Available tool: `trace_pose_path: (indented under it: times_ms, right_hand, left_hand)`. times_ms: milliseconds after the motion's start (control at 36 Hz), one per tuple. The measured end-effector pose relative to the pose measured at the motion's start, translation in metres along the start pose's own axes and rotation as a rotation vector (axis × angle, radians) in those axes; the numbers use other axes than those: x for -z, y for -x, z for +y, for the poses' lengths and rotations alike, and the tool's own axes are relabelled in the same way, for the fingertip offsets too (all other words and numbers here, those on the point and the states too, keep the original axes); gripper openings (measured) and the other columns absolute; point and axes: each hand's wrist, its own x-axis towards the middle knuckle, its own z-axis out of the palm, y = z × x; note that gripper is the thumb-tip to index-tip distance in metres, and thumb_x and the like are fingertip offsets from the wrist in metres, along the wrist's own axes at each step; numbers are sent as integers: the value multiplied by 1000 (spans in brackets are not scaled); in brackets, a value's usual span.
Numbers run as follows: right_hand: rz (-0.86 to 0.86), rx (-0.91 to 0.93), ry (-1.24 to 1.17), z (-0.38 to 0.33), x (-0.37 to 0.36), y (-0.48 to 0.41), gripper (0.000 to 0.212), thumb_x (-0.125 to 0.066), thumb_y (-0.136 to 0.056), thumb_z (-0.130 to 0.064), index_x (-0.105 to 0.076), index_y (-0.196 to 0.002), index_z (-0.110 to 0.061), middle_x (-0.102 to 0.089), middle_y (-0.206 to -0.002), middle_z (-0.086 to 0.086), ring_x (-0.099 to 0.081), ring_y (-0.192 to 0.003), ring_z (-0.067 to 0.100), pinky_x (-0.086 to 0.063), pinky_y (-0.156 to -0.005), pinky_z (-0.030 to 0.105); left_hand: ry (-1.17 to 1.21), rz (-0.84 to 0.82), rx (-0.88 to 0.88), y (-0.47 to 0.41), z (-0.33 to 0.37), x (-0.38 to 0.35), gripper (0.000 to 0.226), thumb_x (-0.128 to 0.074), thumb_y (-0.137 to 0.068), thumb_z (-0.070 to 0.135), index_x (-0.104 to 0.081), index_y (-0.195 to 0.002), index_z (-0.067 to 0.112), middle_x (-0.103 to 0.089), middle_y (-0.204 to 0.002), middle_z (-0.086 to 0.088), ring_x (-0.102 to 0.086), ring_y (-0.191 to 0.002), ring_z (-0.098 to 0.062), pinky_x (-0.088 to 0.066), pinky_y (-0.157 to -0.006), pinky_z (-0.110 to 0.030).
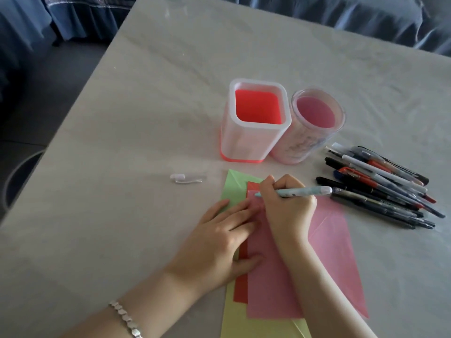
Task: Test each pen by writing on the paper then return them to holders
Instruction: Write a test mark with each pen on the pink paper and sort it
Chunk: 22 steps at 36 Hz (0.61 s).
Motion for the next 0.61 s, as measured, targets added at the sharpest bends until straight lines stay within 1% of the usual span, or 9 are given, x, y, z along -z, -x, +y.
trace_pose_path:
  times_ms: [83,167,222,278,333,389,472,528,611]
  right_hand:
    - [30,4,24,-1,1,0,34,-56,-72,-18,-39,-46,-6,-41,-39,3,-40,-45,22,-32,-47,26]
    - [12,-4,-4,-1,2,0,34,-57,-72,-17,-37,-45,-11,-40,-37,-7,-40,-40,8,-29,-45,15]
    - [-7,-16,-37,-1,2,0,34,-57,-73,-16,-37,-45,-11,-38,-36,-7,-43,-38,1,-28,-44,12]
    - [-9,-15,-32,-2,2,0,34,-57,-72,-17,-39,-45,-6,-38,-38,-7,-43,-40,9,-31,-44,19]
    - [-6,-28,-19,-4,2,0,34,-56,-71,-18,-39,-46,-4,-39,-39,2,-41,-42,21,-33,-46,29]
    - [-9,-36,-11,-5,2,1,33,-56,-69,-16,-37,-45,-2,-38,-40,6,-35,-41,20,-32,-46,32]
    - [-18,-52,-21,-6,4,0,37,-59,-71,-10,-35,-44,-6,-33,-37,-7,-34,-40,10,-29,-43,22]
    - [-12,-112,-102,-6,8,-2,43,-64,-78,-5,-36,-46,-13,-36,-36,-9,-35,-37,4,-28,-43,14]
    - [-58,-226,-240,-7,21,-4,34,-67,-82,-17,-46,-56,-14,-46,-38,-9,-40,-38,3,-34,-42,16]
  left_hand:
    - [-2,12,0,0,0,0,48,-56,-74,48,-71,-102,12,-65,-119,-4,-47,-121,-12,-29,-105,-33]
    - [-10,19,-4,0,-1,0,48,-57,-73,48,-71,-101,11,-65,-119,-4,-46,-121,-12,-29,-105,-33]
    - [-10,20,-5,0,-1,0,47,-58,-73,47,-71,-101,11,-65,-119,-4,-46,-122,-11,-29,-105,-33]
    - [-12,21,-7,0,-1,0,47,-58,-73,47,-70,-101,12,-64,-120,-4,-46,-122,-11,-29,-105,-34]
    - [-14,23,-8,0,-1,0,48,-58,-73,47,-70,-102,12,-64,-121,-3,-46,-122,-11,-29,-104,-34]
    - [-18,28,-12,-1,-1,0,47,-58,-73,47,-70,-102,12,-63,-121,-3,-45,-122,-11,-29,-104,-34]
    - [-28,33,-18,0,-1,-1,46,-58,-73,47,-70,-101,12,-64,-120,-3,-46,-121,-11,-30,-104,-34]
    - [-42,28,-22,0,-2,-1,46,-58,-73,47,-71,-100,11,-65,-118,-4,-47,-121,-12,-30,-104,-34]
    - [-68,10,-30,0,-2,-1,47,-56,-74,47,-71,-100,11,-65,-117,-5,-47,-120,-12,-29,-104,-34]
